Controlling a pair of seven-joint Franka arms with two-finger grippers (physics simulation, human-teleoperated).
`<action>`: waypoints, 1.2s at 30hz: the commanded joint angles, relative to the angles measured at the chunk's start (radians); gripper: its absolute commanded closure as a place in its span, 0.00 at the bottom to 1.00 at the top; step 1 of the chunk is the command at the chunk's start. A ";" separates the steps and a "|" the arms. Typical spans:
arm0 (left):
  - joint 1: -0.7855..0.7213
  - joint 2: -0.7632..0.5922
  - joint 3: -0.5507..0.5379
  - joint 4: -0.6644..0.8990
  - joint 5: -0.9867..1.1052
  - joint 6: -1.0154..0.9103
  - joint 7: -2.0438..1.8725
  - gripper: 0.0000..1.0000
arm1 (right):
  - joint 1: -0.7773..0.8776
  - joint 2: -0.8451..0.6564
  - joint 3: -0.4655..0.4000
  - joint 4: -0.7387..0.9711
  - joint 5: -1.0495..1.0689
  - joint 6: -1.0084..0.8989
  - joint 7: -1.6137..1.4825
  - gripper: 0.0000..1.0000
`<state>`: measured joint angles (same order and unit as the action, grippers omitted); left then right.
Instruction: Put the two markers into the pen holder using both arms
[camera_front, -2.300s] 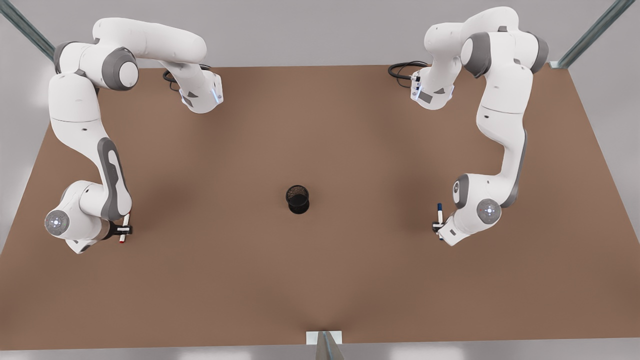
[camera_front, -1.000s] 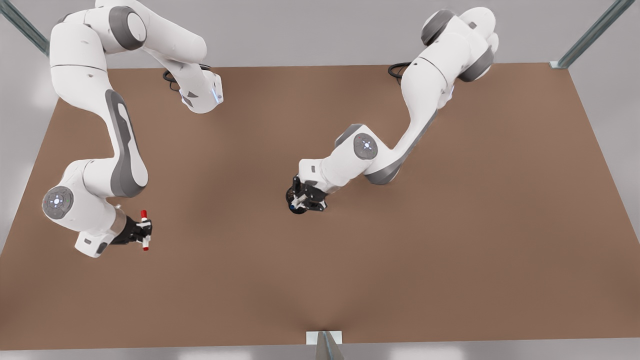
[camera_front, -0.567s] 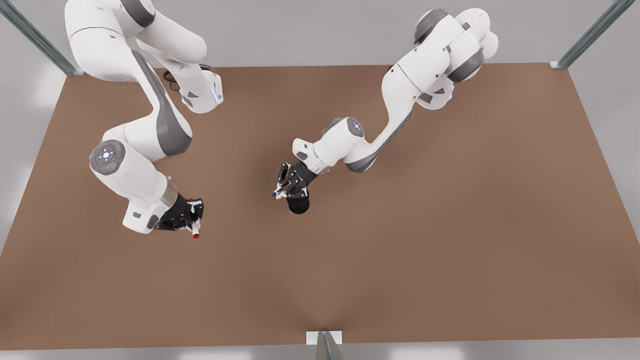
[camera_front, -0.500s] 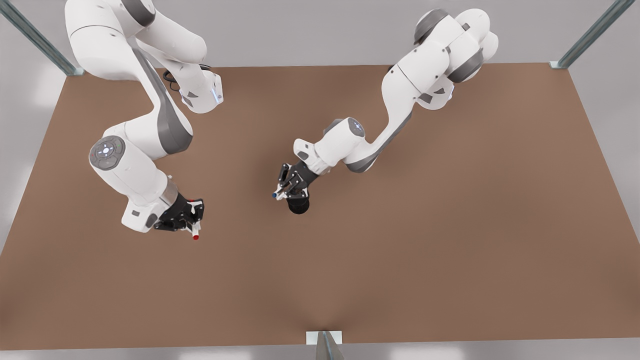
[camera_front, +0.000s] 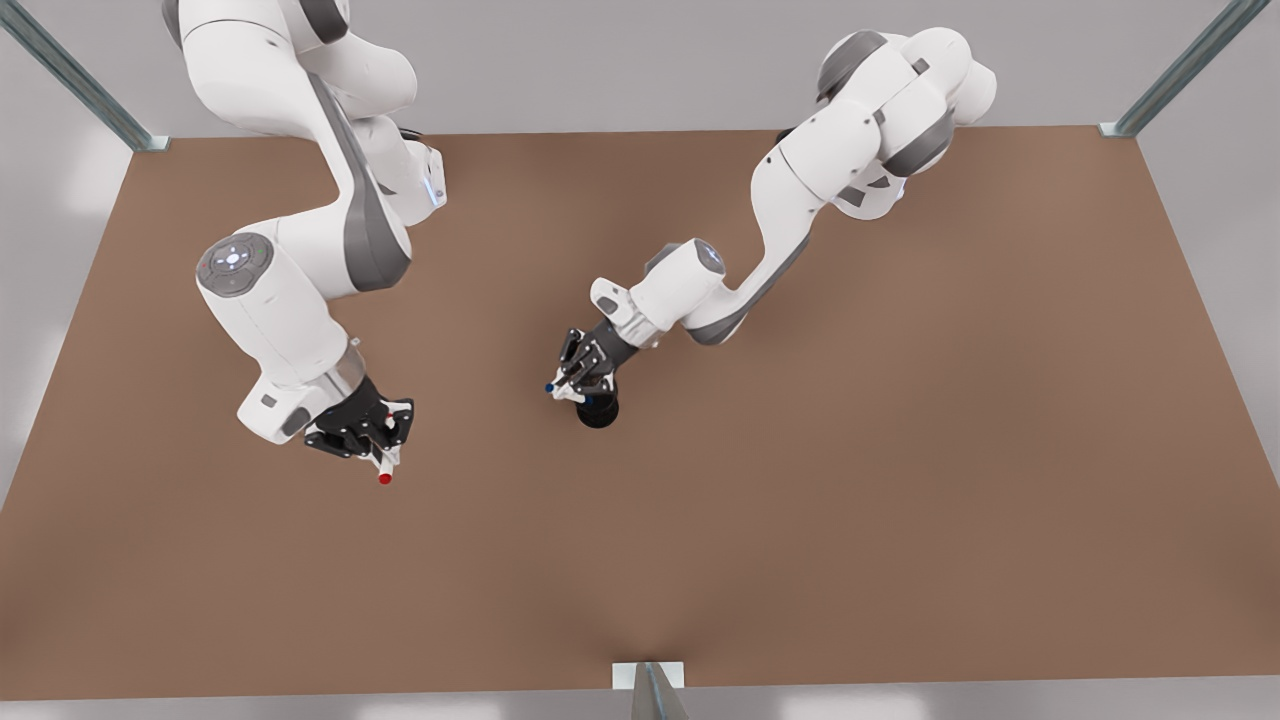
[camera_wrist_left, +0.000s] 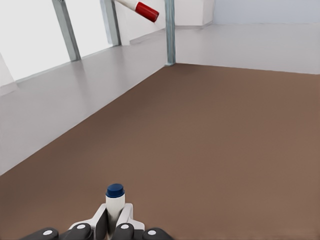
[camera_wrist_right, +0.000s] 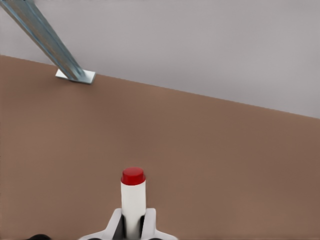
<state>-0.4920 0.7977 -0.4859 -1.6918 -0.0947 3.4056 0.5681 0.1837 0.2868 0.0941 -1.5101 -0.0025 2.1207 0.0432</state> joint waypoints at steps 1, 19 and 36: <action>0.001 -0.002 0.000 -0.014 0.003 0.055 0.090 0.79 | 0.000 -0.001 -0.001 0.001 0.002 -0.010 0.069 0.79; 0.545 -0.047 -0.316 -0.071 0.021 -0.320 0.053 0.00 | -0.004 -0.003 0.010 -0.002 0.002 -0.013 0.069 0.79; 1.073 -0.201 -0.490 0.373 0.405 -1.818 -0.866 0.00 | 0.367 0.160 0.127 -0.048 -0.146 0.453 0.851 0.79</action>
<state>0.5822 0.6083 -0.9746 -1.3195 0.2382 1.7709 0.1997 0.5312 0.4302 0.2218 -1.5490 -0.1085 2.3223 0.3497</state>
